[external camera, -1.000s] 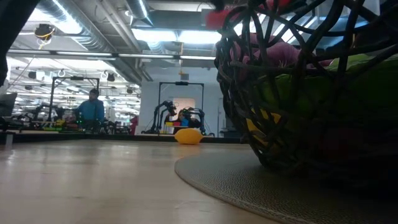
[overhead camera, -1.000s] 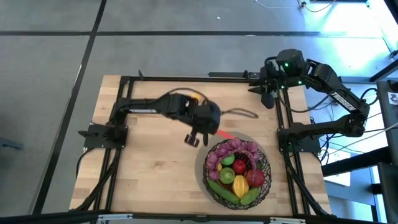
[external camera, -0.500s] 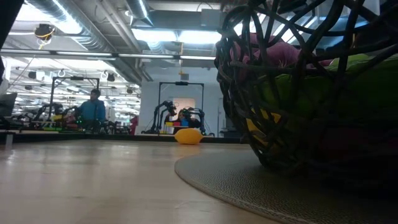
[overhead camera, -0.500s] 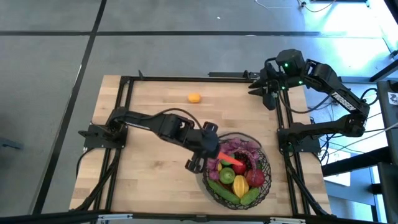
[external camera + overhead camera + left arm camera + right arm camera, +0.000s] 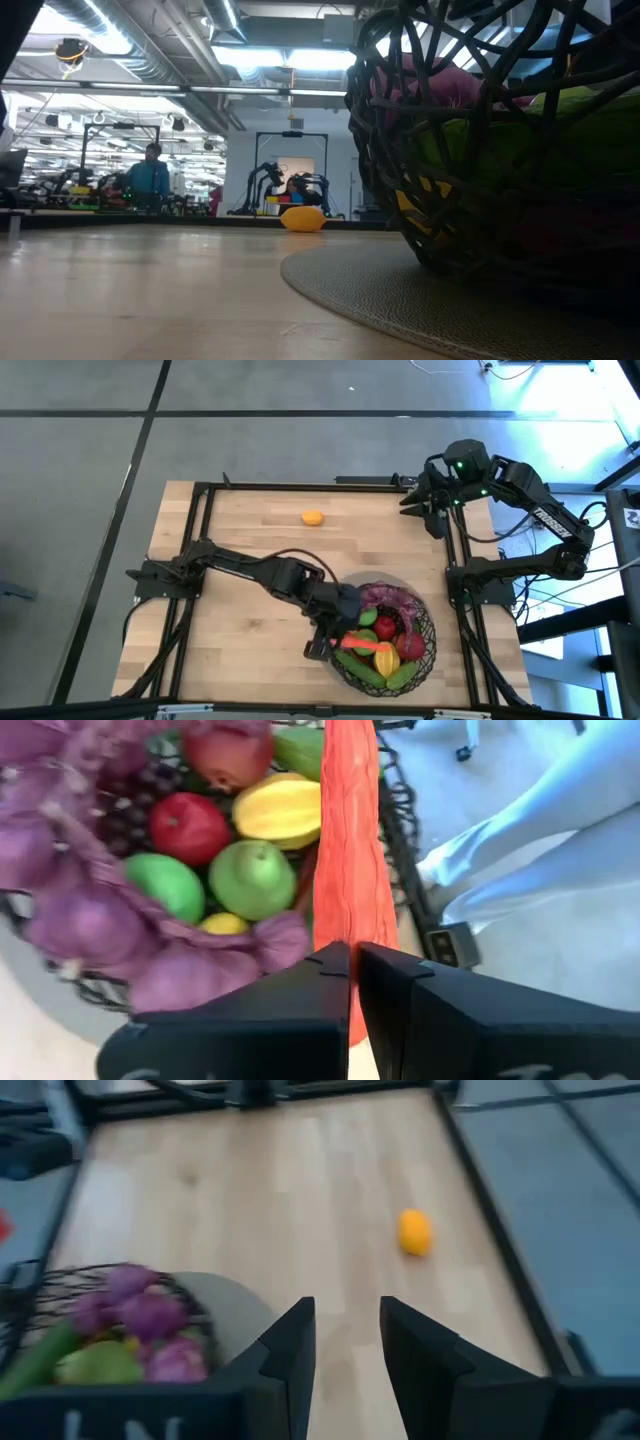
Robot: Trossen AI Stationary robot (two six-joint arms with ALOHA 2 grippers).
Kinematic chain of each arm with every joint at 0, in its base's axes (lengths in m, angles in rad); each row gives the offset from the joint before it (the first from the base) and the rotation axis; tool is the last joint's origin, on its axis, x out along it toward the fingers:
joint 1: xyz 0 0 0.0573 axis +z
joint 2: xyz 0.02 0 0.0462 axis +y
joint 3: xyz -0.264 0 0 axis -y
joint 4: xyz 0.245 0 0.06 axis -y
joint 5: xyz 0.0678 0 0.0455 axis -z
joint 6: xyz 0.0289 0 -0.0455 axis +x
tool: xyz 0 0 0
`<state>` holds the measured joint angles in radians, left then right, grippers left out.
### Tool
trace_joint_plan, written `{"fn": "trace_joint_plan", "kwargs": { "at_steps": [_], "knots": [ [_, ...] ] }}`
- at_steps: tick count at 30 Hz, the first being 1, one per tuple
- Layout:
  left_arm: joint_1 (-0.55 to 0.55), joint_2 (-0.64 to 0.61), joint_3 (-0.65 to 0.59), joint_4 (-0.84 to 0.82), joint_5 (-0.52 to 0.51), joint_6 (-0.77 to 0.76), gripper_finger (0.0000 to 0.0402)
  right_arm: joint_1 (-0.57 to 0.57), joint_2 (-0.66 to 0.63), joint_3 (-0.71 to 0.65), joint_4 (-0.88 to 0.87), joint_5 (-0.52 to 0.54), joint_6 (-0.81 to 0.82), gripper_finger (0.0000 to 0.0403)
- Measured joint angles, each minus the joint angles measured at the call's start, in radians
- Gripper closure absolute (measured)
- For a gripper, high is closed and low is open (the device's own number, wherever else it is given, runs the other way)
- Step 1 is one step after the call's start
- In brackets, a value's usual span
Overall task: Build produce basket
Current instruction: Put the orange carrot into the wire basket
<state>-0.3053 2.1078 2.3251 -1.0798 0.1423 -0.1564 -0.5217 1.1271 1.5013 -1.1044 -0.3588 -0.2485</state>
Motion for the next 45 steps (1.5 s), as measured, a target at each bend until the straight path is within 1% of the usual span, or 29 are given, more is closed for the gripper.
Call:
{"fn": "trace_joint_plan", "kwargs": {
  "at_steps": [4, 6, 7, 10, 11, 13, 15, 18, 20, 22, 24, 27, 30, 45],
  "knots": [
    [-0.022, 0.021, 0.0, 0.002, 0.005, -0.026, 0.0401, 0.0, 0.0, 0.0, -0.034, -0.143, -0.032, 0.0292],
    [-0.028, 0.046, 0.001, 0.026, 0.036, -0.019, 0.0401, 0.002, 0.0, 0.0, -0.055, -0.212, -0.041, 0.0292],
    [-0.028, 0.058, 0.002, 0.056, 0.059, -0.009, 0.0401, 0.004, 0.0, 0.0, -0.063, -0.236, -0.042, 0.0292],
    [-0.032, 0.099, 0.001, 0.069, 0.101, 0.006, 0.0401, 0.017, 0.0, 0.001, -0.099, -0.27, -0.044, 0.0292],
    [-0.03, 0.114, 0.002, 0.097, 0.112, 0.009, 0.0401, 0.023, 0.0, 0.001, -0.117, -0.27, -0.048, 0.0292],
    [-0.028, 0.128, -0.003, 0.076, 0.121, 0.01, 0.0401, 0.041, -0.002, 0.001, -0.149, -0.271, -0.069, 0.0292],
    [-0.021, 0.151, 0.003, 0.135, 0.141, 0.029, 0.0401, 0.061, -0.006, 0.001, -0.174, -0.271, -0.079, 0.0292],
    [-0.02, 0.164, 0.0, 0.116, 0.141, 0.06, 0.0401, 0.085, -0.016, 0.001, -0.176, -0.271, -0.08, 0.0292],
    [-0.016, 0.183, 0.002, 0.161, 0.141, 0.082, 0.0401, 0.097, -0.023, 0.001, -0.176, -0.266, -0.082, 0.0292],
    [-0.014, 0.188, -0.001, 0.13, 0.136, 0.09, 0.0401, 0.107, -0.029, 0.001, -0.177, -0.265, -0.08, 0.0292],
    [-0.007, 0.199, 0.002, 0.166, 0.13, 0.094, 0.0401, 0.113, -0.036, 0.001, -0.177, -0.263, -0.078, 0.0292],
    [-0.002, 0.204, -0.001, 0.133, 0.111, 0.102, 0.0401, 0.116, -0.048, 0.001, -0.177, -0.264, -0.078, 0.0292],
    [-0.002, 0.215, 0.002, 0.16, 0.093, 0.11, 0.0401, 0.117, -0.057, 0.001, -0.177, -0.264, -0.078, 0.0292],
    [-0.003, 0.222, 0.0, 0.15, 0.035, 0.111, 0.0401, 0.117, -0.07, 0.001, -0.177, -0.261, -0.077, 0.0292]
  ]
}}
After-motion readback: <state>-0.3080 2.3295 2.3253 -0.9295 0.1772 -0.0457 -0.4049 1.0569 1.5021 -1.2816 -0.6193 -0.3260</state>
